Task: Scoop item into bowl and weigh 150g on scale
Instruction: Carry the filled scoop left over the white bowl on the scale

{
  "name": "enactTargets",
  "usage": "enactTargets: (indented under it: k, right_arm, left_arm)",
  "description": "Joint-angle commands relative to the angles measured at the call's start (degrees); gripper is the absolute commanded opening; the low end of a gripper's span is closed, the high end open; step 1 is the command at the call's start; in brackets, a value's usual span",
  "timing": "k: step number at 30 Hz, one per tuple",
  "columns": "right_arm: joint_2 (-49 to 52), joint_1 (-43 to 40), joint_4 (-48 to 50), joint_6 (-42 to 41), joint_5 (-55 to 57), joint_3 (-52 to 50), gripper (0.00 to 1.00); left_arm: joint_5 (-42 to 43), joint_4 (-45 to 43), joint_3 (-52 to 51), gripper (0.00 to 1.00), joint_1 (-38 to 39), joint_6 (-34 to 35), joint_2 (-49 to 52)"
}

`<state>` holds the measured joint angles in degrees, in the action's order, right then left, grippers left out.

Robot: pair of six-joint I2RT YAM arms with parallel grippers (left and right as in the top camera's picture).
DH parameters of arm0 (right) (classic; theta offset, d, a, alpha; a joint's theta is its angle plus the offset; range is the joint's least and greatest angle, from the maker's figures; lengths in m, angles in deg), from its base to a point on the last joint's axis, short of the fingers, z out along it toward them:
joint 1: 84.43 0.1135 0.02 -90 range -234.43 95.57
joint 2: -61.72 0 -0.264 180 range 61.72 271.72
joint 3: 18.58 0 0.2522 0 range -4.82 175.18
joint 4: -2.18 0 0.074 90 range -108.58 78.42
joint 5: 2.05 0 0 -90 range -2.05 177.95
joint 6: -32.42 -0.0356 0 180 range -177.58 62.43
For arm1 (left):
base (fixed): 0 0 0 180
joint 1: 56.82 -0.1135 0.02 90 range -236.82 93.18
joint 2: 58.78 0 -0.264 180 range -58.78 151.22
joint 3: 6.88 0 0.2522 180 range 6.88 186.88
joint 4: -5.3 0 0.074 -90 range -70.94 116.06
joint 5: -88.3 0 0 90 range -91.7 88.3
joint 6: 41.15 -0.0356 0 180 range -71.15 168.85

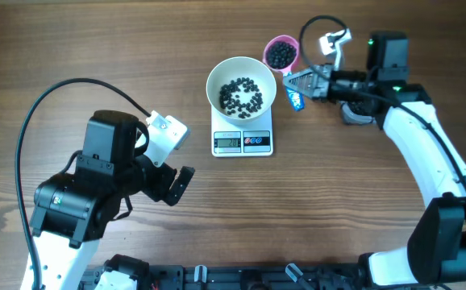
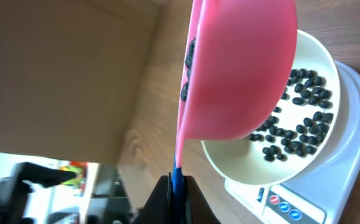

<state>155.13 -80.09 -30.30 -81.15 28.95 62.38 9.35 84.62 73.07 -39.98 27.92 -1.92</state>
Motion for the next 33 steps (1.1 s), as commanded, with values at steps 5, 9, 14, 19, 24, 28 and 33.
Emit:
enactTargets:
  k: [5, 9, 14, 19, 24, 28, 33]
  right_arm:
    - [-1.51, 5.55, -0.63, 11.28, 13.33, 0.02, 0.04]
    - [-1.49, 7.34, -1.05, 12.04, 15.72, 0.02, 0.04]
    - [-1.03, 8.24, -1.27, 12.0, 15.76, 0.02, 0.04]
    - [-0.07, 9.57, -1.57, 11.58, 18.62, 0.0, 0.04]
    - [-0.07, 11.47, -1.57, 11.58, 24.96, 0.0, 0.04]
    - [-0.07, 12.87, -1.68, 11.65, 29.07, 0.0, 0.04]
    - [-0.07, 13.81, -3.63, 13.14, 32.39, 0.0, 0.04]
  left_arm:
    - [1.11, -0.17, 1.31, 1.0, -0.39, -1.18, 0.26]
    - [1.11, -0.17, 1.31, 1.0, -0.39, -1.16, 0.26]
    - [1.11, -0.17, 1.31, 1.0, -0.39, -1.16, 0.26]
    - [1.11, -0.17, 1.31, 1.0, -0.39, -1.18, 0.26]
    - [1.11, -0.17, 1.31, 1.0, -0.39, -1.16, 0.26]
    - [1.11, -0.17, 1.31, 1.0, -0.39, -1.16, 0.26]
    - [1.11, -0.17, 1.31, 1.0, -0.39, -1.16, 0.26]
